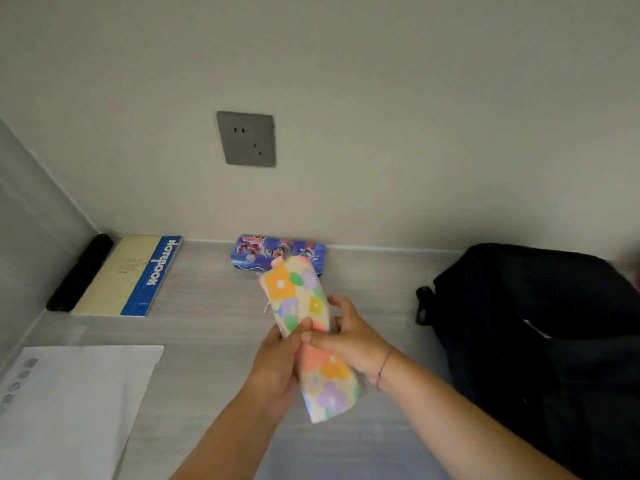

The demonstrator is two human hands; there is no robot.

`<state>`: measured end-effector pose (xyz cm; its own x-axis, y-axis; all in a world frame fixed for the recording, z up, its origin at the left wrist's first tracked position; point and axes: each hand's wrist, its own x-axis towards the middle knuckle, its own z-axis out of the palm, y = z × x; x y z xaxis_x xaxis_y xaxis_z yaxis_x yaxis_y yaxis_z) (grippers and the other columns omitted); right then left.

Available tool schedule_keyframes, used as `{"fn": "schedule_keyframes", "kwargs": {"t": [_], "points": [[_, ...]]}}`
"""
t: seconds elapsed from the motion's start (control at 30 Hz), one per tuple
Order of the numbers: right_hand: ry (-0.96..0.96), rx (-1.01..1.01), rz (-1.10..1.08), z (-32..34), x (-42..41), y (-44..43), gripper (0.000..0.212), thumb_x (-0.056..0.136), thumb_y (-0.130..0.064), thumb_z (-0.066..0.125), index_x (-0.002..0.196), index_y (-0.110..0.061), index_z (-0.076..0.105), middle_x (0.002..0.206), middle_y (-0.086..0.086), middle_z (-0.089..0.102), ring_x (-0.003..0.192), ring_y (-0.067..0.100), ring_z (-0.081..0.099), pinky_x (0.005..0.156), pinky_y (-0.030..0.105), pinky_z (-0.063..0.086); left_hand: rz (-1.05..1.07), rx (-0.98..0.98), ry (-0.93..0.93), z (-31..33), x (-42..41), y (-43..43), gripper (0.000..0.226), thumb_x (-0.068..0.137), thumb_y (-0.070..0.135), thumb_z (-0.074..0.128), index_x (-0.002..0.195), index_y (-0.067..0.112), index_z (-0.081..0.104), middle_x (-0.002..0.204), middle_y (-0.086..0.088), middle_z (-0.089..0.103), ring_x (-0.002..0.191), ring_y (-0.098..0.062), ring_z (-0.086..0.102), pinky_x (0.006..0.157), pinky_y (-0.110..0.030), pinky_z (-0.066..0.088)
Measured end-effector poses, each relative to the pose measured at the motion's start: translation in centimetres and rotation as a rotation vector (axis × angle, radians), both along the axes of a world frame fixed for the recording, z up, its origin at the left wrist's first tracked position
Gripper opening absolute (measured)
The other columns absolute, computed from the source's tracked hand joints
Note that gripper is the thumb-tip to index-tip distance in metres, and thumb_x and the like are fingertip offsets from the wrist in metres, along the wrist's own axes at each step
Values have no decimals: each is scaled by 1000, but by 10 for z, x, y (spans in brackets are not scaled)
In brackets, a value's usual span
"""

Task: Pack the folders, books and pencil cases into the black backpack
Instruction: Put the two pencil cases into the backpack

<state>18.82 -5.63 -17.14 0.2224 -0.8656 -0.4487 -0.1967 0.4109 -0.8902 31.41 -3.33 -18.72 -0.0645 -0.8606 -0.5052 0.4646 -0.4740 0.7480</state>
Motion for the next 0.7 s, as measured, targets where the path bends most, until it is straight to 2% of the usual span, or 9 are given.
{"fn": "schedule_keyframes", "kwargs": {"t": [0.1,0.17,0.27,0.37,0.43,0.5,0.57,0.63,0.7], "points": [[-98,-1,-152,34,-62,35,15,84,-25,68,98,-22,68,105,8,73,90,21,71,83,36,58,-201,-28,-61,38,-58,18,34,80,29,64,106,7,68,98,-16,75,82,-26,73,65,-33,60],[-115,-21,-286,58,-111,54,16,84,-19,68,100,-19,70,104,12,74,90,26,72,80,38,60,-319,-66,-134,61,-102,22,31,89,37,56,99,12,71,91,-9,77,79,-21,74,61,-26,58],[-71,-57,-370,87,-180,68,25,82,-18,70,107,-19,69,102,10,75,91,28,73,80,41,59,-429,-150,-311,82,-157,17,43,95,49,42,90,19,72,85,4,77,79,-13,70,70,-24,52],[36,-62,-454,104,-256,70,32,81,-20,70,112,-18,65,104,12,74,95,31,71,88,50,55,-525,-326,-465,85,-215,11,26,98,26,43,101,22,69,103,4,70,103,-13,62,88,-23,47],[93,-32,-472,106,-309,77,34,81,-18,69,115,-15,63,107,15,72,97,34,69,91,53,53,-569,-440,-611,83,-258,10,31,98,14,40,115,18,65,115,0,67,113,-13,58,97,-21,41],[166,29,-442,96,-339,85,34,81,-17,69,114,-14,63,106,16,71,96,35,69,91,52,53,-616,-528,-719,76,-280,4,37,98,7,36,120,16,64,120,-1,66,115,-10,57,98,-18,39],[203,90,-377,82,-372,107,36,80,-13,70,115,-14,64,106,16,72,97,33,69,92,52,53,-678,-592,-819,73,-309,2,42,95,0,35,112,17,69,116,1,68,106,-6,60,93,-15,42],[219,97,-319,65,-391,129,37,80,-12,70,116,-16,64,105,10,73,96,28,70,92,48,53,-742,-659,-966,69,-327,-1,41,92,0,40,96,22,74,98,4,71,77,3,61,72,-9,43],[196,78,-289,53,-403,147,38,78,-17,72,114,-23,63,105,3,74,95,21,71,92,46,54,-773,-714,-1116,66,-342,-4,27,87,6,54,81,23,73,89,6,67,75,0,59,72,-16,46]]}}
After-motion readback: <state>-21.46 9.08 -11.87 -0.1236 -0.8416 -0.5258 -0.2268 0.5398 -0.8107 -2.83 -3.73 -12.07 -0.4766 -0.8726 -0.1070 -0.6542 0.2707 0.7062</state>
